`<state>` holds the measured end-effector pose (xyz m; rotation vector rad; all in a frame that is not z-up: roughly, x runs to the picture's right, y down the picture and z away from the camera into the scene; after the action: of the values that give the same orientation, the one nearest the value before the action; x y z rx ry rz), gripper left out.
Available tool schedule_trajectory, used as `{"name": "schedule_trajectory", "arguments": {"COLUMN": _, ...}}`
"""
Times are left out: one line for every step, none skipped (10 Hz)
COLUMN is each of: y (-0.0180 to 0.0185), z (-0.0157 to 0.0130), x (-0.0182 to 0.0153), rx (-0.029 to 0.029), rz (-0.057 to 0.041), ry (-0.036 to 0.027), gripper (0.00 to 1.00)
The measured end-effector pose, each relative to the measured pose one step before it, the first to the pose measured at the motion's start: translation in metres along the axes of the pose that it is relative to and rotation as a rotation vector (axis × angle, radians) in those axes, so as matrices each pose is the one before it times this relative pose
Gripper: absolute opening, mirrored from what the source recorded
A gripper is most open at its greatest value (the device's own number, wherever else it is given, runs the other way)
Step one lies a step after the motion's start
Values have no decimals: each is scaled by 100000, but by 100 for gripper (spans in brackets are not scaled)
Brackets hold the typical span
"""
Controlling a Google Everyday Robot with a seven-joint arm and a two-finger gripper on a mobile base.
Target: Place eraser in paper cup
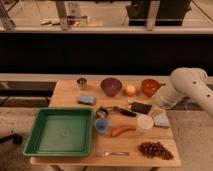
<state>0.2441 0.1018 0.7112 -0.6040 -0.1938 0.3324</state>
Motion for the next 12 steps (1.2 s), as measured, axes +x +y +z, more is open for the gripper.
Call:
{"name": "schedule_trajectory", "arguments": {"y": 194, "z": 20, "x": 745, "rx": -797, "rz": 737, "ry": 214, "gripper": 0}}
{"name": "schedule_trajectory", "arguments": {"y": 254, "z": 189, "x": 697, "rx": -1193, "rz": 275, "ry": 239, "gripper": 0}}
{"name": "schedule_trajectory", "arguments": {"y": 147, "z": 368, "x": 223, "rx": -1112, "rz": -812, "ry": -53, "gripper": 0}}
{"name": "schedule_trajectory", "arguments": {"y": 145, "z": 909, "x": 222, "rx": -1772, "rz": -1430, "ry": 175, "gripper": 0}}
{"name": "schedule_trajectory", "arguments": {"y": 81, "z": 644, "x": 17, "rx": -1380, "rz": -1753, "ry": -215, "gripper": 0}}
{"name": "schedule_trajectory", "arguments": {"y": 111, "z": 626, "x": -43, "rx": -1242, "rz": -2504, "ry": -370, "gripper": 0}}
{"name": "schedule_trajectory", "arguments": {"y": 74, "z": 467, "x": -19, "rx": -715, "rz": -1779, "ry": -377, "gripper": 0}}
{"name": "schedule_trajectory", "arguments": {"y": 19, "z": 283, "x": -57, "rx": -420, "rz": -1498, "ry": -524, "gripper": 0}}
{"name": "schedule_trajectory", "arguments": {"y": 48, "z": 121, "x": 39, "rx": -183, "rz": -973, "ry": -532, "gripper": 0}}
{"name": "schedule_trajectory", "arguments": {"y": 51, "z": -69, "x": 22, "rx": 88, "rz": -512, "ry": -538, "gripper": 0}}
{"name": "schedule_trajectory", "arguments": {"y": 146, "z": -119, "x": 80, "rx": 122, "rz": -308, "ry": -666, "gripper": 0}}
{"name": "schedule_trajectory", "arguments": {"y": 46, "z": -170, "x": -56, "rx": 298, "rz": -255, "ry": -393, "gripper": 0}}
